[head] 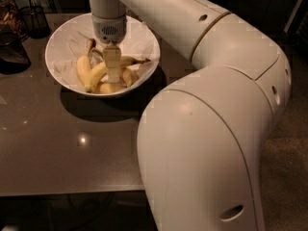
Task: Pick banana from white bowl
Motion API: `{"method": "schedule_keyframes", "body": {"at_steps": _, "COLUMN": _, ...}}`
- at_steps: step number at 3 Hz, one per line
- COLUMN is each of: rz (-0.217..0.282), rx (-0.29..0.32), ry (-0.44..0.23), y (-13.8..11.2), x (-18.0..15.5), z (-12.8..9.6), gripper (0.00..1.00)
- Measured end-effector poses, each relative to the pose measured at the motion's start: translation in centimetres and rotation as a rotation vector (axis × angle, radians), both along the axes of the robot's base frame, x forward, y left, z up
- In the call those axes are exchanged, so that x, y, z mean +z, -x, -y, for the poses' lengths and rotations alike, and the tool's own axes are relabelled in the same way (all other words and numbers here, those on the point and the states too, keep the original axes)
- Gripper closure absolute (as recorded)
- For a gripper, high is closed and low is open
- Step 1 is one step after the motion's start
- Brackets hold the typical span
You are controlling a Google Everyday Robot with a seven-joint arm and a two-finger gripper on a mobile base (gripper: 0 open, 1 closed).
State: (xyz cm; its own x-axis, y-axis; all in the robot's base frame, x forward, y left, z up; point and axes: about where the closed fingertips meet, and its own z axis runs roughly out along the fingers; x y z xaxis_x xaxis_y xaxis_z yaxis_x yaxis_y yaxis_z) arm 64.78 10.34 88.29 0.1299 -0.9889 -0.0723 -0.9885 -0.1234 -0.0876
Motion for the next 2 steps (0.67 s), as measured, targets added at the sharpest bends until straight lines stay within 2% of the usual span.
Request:
{"method": "schedule_keyframes", "body": {"at_steps": 1, "rz": -0.006, "rx": -0.003, "ry": 0.005, "y": 0.10, "x": -0.35, "z": 0.34, "gripper": 0.46}}
{"method": "schedule_keyframes", "body": {"at_steps": 2, "rz": -0.006, "rx": -0.003, "ry": 0.005, "y": 0.10, "x": -0.37, "z": 0.35, "gripper": 0.70}}
